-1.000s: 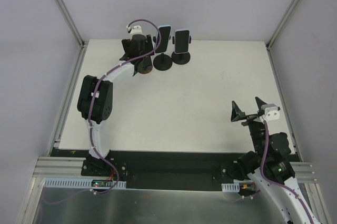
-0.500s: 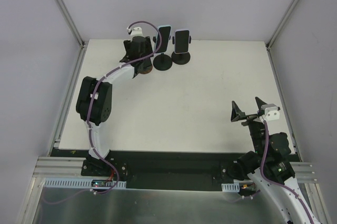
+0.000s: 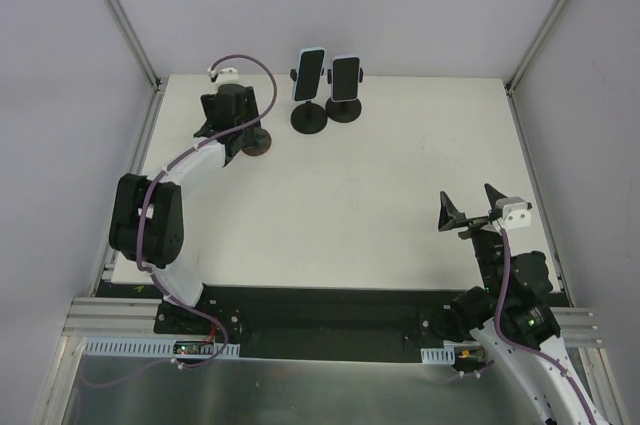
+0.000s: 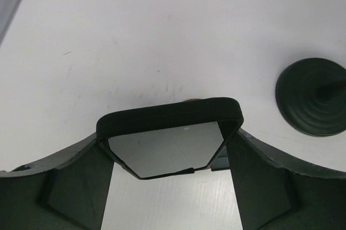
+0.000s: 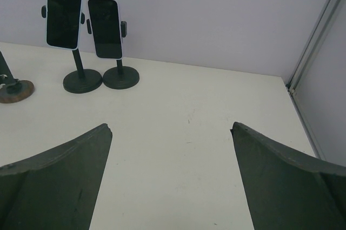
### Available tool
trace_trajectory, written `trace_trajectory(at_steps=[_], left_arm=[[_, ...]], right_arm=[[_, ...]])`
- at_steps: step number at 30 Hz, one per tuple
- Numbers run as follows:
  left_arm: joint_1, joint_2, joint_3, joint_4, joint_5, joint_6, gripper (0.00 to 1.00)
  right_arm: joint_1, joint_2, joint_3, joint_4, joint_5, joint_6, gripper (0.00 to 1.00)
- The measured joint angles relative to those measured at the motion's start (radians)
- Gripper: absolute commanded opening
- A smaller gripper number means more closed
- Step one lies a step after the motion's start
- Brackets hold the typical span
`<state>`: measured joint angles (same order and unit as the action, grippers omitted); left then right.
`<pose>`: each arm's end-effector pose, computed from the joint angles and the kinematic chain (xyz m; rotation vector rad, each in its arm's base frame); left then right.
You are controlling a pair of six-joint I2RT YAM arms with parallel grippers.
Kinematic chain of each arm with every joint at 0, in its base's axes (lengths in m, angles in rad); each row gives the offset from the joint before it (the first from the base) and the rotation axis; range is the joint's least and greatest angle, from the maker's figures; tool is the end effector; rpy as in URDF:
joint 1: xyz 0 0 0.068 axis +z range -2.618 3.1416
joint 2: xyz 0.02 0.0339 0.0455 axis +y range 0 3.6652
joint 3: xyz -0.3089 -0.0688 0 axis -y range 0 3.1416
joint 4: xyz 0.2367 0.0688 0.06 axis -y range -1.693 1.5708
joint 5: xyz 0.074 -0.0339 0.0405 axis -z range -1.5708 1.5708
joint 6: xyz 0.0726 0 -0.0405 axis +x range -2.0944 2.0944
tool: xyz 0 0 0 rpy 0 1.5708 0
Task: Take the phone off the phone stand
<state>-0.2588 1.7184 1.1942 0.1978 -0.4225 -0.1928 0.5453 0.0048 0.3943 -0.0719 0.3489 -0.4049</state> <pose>0.4264 -0.0821 0.3076 -0.2230 1.8552 0.0894 0.0491 0.0008 0.3048 -0.2981 1.2382 -0.0976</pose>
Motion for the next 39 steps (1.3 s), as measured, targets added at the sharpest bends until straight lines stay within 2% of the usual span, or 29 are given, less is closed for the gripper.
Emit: trace_trajectory(at_steps=[7, 16, 25, 30, 34, 39], left_arm=[[0.066, -0.141, -0.109, -0.084, -0.004, 0.034, 0.3], [0.07, -0.182, -0.125, -0.166, 0.025, 0.044, 0.3], [0.069, -0.307, -0.101, -0.322, 0.127, -0.028, 0.19], [0.036, -0.414, -0.078, -0.44, 0.225, -0.109, 0.19], [0.013, -0.489, -0.079, -0.524, 0.32, -0.21, 0.15], [0.009, -0.603, -0.123, -0.578, 0.446, -0.359, 0.13]], right_arm=[[0.0, 0.0, 0.0, 0.0, -0.012, 0.0, 0.96], [0.0, 0.0, 0.0, 0.0, -0.023, 0.0, 0.96], [0.0, 0.0, 0.0, -0.001, -0.047, 0.008, 0.96], [0.0, 0.0, 0.035, -0.046, -0.124, 0.053, 0.96], [0.001, 0.023, 0.12, -0.093, -0.224, 0.126, 0.96], [0.002, 0.216, 0.201, -0.103, -0.438, 0.242, 0.96]])
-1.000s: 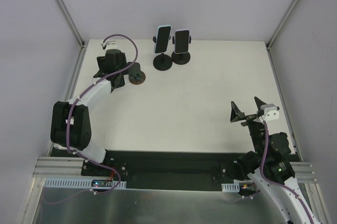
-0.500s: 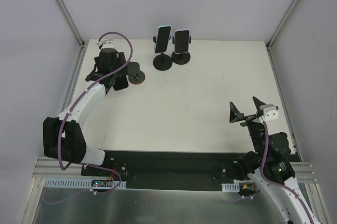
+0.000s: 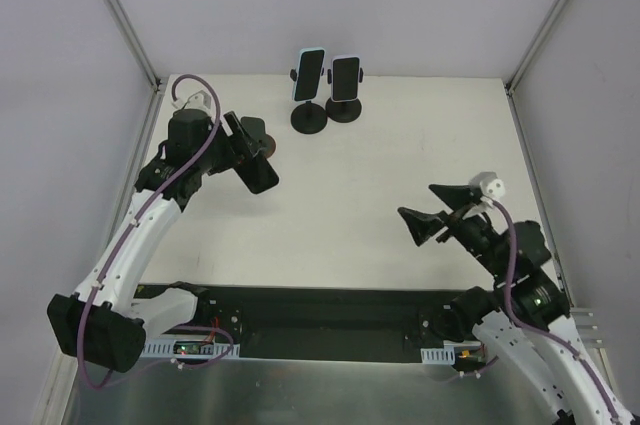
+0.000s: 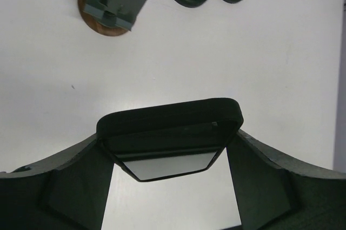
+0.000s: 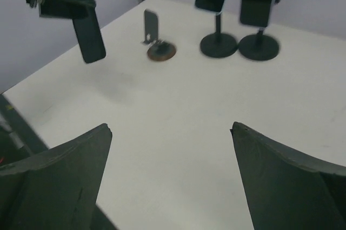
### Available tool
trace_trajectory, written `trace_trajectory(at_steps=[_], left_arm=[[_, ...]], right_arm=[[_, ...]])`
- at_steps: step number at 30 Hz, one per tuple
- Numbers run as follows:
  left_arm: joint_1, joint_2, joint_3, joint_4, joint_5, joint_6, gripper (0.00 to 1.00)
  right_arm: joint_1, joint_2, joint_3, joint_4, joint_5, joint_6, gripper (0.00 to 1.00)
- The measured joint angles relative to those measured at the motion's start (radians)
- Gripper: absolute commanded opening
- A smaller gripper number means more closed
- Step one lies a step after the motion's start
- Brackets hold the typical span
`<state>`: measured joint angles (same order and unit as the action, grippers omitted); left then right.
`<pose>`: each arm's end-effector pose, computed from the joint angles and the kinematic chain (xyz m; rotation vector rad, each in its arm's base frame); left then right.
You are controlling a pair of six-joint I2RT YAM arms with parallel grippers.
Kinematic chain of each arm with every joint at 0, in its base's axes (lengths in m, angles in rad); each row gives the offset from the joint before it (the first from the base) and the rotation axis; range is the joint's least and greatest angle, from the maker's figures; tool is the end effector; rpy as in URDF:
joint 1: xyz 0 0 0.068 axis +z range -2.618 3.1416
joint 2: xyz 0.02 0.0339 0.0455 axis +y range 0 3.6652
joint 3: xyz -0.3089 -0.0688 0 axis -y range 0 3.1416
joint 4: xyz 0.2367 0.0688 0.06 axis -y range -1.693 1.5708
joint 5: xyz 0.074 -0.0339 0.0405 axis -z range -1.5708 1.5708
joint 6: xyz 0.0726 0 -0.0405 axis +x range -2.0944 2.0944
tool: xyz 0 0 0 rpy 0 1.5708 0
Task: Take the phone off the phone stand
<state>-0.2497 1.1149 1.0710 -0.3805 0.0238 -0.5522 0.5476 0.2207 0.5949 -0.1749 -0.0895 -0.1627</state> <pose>0.2483 -0.0651 0.3800 -0.2913 2.0150 -0.5352 0.0482 0.0370 0.3525 -0.5510 1.2682 0.3834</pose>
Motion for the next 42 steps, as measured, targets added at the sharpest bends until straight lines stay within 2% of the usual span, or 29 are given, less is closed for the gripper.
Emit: trace_trajectory(at_steps=[6, 12, 14, 20, 24, 26, 33, 36, 37, 39, 40, 41, 42], left_arm=[[-0.015, -0.109, -0.061, -0.026, 0.123, -0.156, 0.09], [-0.088, -0.137, -0.108, -0.025, 0.165, -0.261, 0.05], [-0.119, -0.137, -0.126, -0.021, 0.172, -0.29, 0.05], [-0.203, -0.133, -0.172, 0.006, 0.176, -0.359, 0.05], [-0.243, -0.116, -0.179, 0.041, 0.177, -0.387, 0.05], [-0.256, -0.103, -0.179, 0.059, 0.177, -0.396, 0.05], [-0.275, -0.037, -0.179, 0.088, 0.182, -0.404, 0.05], [-0.282, -0.021, -0.179, 0.092, 0.187, -0.403, 0.05], [-0.286, -0.018, -0.179, 0.093, 0.189, -0.403, 0.06], [-0.288, -0.014, -0.179, 0.093, 0.199, -0.402, 0.06], [-0.288, -0.013, -0.179, 0.093, 0.204, -0.402, 0.08], [-0.288, -0.012, -0.179, 0.093, 0.207, -0.402, 0.09], [-0.288, -0.011, -0.178, 0.094, 0.208, -0.401, 0.1]], right_arm=[[0.0, 0.275, -0.042, 0.045, -0.251, 0.159, 0.96], [0.017, 0.56, -0.065, 0.206, -0.381, 0.307, 0.96], [0.061, 0.657, -0.07, 0.282, -0.381, 0.343, 0.96], [0.228, 0.808, -0.074, 0.472, -0.306, 0.382, 0.96], [0.273, 0.893, -0.074, 0.607, -0.264, 0.406, 0.99], [0.285, 0.925, -0.074, 0.669, -0.259, 0.413, 0.95], [0.325, 1.008, -0.073, 0.808, -0.259, 0.419, 0.74], [0.325, 1.036, -0.073, 0.835, -0.257, 0.423, 0.59], [0.325, 1.043, -0.072, 0.84, -0.257, 0.425, 0.5], [0.325, 1.051, -0.072, 0.851, -0.257, 0.426, 0.38], [0.325, 1.052, -0.072, 0.853, -0.257, 0.428, 0.26], [0.325, 1.052, -0.072, 0.856, -0.257, 0.429, 0.21], [0.325, 1.052, -0.072, 0.86, -0.257, 0.429, 0.05]])
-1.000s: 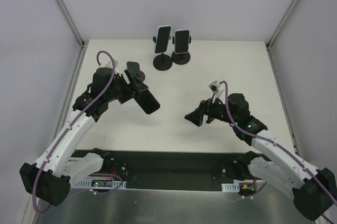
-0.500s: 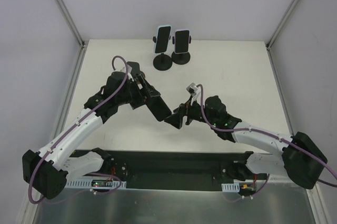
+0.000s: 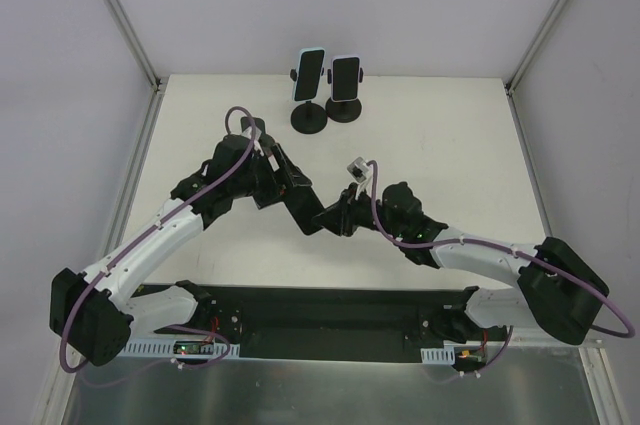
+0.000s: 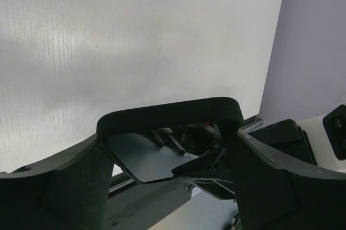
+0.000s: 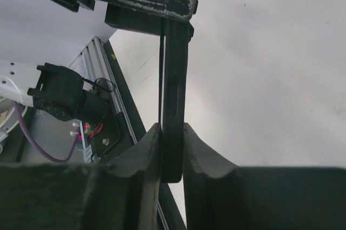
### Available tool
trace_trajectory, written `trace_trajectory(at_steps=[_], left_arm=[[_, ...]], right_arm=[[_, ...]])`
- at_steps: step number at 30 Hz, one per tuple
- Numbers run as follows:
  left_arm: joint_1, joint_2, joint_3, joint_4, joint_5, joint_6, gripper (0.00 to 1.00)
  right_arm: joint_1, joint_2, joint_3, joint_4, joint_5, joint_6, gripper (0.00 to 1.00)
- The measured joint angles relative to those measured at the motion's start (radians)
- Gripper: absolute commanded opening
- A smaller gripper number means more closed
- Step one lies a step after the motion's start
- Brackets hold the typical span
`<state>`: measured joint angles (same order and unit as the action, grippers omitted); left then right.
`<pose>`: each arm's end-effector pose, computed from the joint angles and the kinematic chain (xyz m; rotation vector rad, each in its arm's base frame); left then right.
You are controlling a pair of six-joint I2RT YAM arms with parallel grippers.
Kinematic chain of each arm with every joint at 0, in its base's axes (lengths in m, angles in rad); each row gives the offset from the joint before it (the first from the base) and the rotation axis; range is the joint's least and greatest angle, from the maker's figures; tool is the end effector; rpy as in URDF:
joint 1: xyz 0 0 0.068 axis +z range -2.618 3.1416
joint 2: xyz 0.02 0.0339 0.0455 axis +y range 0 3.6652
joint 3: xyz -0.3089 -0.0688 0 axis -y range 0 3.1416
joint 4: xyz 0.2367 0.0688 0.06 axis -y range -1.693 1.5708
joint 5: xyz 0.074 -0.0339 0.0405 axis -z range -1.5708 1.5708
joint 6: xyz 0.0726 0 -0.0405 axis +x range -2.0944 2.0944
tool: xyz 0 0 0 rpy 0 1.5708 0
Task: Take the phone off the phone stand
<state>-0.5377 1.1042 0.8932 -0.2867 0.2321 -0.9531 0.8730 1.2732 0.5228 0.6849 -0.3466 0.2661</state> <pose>0.2080 -0.1435 0.3294 -0.3127 2.2436 -1.1052 0.1645 0.2346 0.2820 -0.7919 1.5747 1.1348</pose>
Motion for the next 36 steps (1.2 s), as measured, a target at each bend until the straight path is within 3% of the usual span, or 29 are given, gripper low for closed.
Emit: trace_trajectory(at_steps=[1, 4, 8, 15, 21, 27, 36], left_arm=[[0.0, 0.001, 0.0, 0.002, 0.002, 0.001, 0.16], [0.0, 0.002, 0.006, 0.007, 0.004, 0.013, 0.3], [0.0, 0.002, 0.025, 0.014, 0.005, 0.036, 0.63], [-0.01, -0.018, 0.097, 0.027, -0.034, 0.181, 0.98], [0.016, -0.183, 0.156, 0.031, -0.238, 0.441, 0.99], [0.016, -0.341, 0.128, 0.07, -0.486, 0.668, 0.99], [0.016, -0.383, -0.033, 0.103, -0.657, 0.848, 0.99]], right_arm=[[0.0, 0.0, 0.0, 0.003, 0.003, 0.004, 0.01], [-0.01, -0.001, 0.0, 0.003, 0.007, 0.014, 0.01], [-0.026, -0.018, -0.002, 0.012, -0.001, 0.02, 0.01], [-0.121, -0.115, -0.034, 0.002, -0.06, 0.026, 0.01], [-0.399, -0.19, -0.11, -0.179, -0.061, 0.047, 0.01], [-0.624, -0.209, -0.076, -0.407, -0.064, 0.037, 0.01], [-0.848, 0.029, 0.138, -0.588, -0.072, -0.015, 0.01]])
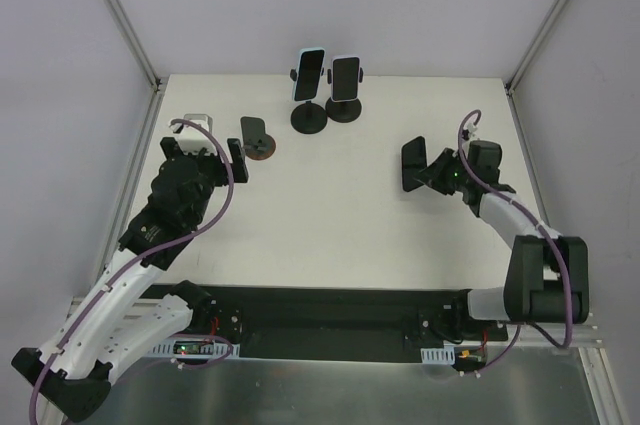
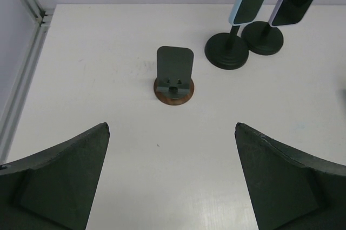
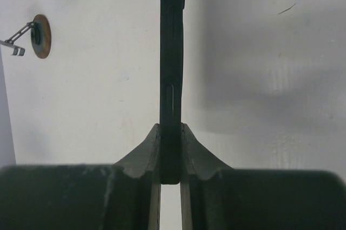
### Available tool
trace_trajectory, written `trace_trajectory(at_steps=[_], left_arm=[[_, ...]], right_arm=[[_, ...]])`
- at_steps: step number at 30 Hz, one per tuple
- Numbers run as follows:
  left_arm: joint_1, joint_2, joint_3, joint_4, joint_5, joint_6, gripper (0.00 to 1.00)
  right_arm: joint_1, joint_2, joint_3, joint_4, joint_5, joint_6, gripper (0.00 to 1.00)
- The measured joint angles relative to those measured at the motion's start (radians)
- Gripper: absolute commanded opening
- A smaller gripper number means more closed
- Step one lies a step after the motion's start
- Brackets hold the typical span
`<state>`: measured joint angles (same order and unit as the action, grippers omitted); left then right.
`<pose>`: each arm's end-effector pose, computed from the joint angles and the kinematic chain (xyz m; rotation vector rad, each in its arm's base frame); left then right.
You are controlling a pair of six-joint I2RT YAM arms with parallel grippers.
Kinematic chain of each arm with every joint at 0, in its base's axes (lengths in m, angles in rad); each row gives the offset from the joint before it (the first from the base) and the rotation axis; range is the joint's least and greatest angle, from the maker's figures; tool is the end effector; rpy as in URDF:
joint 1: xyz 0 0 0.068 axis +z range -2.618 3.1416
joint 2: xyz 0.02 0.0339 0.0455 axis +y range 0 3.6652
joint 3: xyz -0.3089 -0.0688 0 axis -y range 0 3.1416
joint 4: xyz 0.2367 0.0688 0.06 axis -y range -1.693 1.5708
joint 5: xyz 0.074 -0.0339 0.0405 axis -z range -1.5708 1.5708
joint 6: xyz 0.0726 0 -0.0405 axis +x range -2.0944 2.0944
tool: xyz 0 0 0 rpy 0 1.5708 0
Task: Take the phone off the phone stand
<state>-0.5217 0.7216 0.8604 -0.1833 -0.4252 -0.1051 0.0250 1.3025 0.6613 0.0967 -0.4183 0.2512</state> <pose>0.1486 -0.0509 0.4035 0.0076 1.6131 -0.1414 0.2829 0.0366 0.2452 -0.0126 2.1214 0.6062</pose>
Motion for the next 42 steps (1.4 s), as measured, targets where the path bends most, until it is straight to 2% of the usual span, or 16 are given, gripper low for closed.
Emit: trace_trajectory(at_steps=[8, 12, 19, 30, 38, 39, 41, 42], left_arm=[[0.0, 0.004, -0.006, 0.034, -0.087, 0.066, 0.99], [0.0, 0.008, -0.006, 0.039, -0.107, 0.084, 0.99], [0.0, 0.023, -0.006, 0.045, -0.128, 0.112, 0.99], [0.0, 0.05, -0.007, 0.045, -0.133, 0.121, 0.99], [0.0, 0.058, -0.007, 0.045, -0.132, 0.121, 0.99], [0.0, 0.058, -0.007, 0.045, -0.132, 0.121, 0.99], [0.0, 0.058, -0.007, 0.045, -0.132, 0.121, 0.99], [0.0, 0.058, -0.007, 0.045, -0.132, 0.121, 0.99]], right_arm=[[-0.107, 0.294, 0.161, -0.024, -0.093, -0.042, 0.01], [-0.122, 0.348, 0.176, -0.016, -0.138, -0.05, 0.03], [-0.14, 0.379, 0.184, 0.01, -0.175, -0.055, 0.3], [-0.156, 0.402, 0.16, 0.006, -0.16, -0.074, 0.49], [-0.157, 0.39, 0.159, 0.0, -0.137, -0.08, 0.81], [-0.158, 0.386, 0.159, 0.0, -0.136, -0.082, 0.9], [-0.157, 0.373, 0.16, -0.004, -0.126, -0.088, 1.0], [-0.156, 0.364, 0.162, -0.009, -0.113, -0.096, 0.96]])
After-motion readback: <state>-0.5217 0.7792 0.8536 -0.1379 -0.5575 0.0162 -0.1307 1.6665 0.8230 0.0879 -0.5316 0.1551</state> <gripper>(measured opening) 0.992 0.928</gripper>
